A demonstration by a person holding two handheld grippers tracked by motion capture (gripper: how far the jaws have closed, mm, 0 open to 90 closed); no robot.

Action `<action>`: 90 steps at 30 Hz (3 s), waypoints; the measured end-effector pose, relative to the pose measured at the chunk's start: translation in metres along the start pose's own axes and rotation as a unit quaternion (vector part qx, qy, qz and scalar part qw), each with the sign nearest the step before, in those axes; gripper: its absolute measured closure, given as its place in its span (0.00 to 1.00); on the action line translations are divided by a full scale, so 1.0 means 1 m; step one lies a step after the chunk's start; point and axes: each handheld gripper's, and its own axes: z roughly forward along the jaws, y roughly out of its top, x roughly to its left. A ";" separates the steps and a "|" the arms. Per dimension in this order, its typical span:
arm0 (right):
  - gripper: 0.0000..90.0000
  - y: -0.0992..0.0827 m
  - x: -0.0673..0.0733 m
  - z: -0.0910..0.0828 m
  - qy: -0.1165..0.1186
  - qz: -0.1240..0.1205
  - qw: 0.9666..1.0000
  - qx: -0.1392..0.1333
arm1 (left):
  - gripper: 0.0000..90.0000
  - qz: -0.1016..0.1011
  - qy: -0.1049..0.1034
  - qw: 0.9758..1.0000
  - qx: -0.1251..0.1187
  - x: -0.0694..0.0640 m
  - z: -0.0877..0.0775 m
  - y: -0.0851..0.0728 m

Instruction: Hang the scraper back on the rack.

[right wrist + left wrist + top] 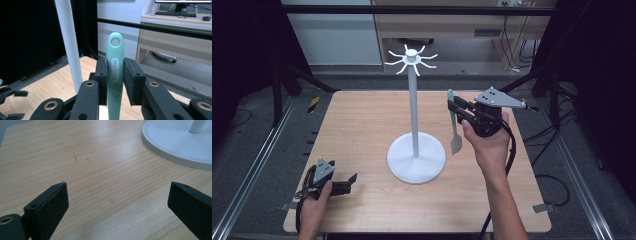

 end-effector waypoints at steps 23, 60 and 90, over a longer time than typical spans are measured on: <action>0.82 0.035 0.014 -0.011 0.014 -0.022 0.999 -0.038 | 0.03 0.002 -0.001 1.000 0.002 -0.001 0.001 0.000; 0.82 0.064 0.029 -0.012 0.033 -0.046 0.996 -0.063 | 0.03 0.002 -0.002 1.000 0.003 -0.002 0.001 0.000; 0.82 0.069 0.027 -0.001 0.045 -0.043 0.997 -0.044 | 0.03 0.001 -0.003 1.000 0.001 -0.001 0.001 0.000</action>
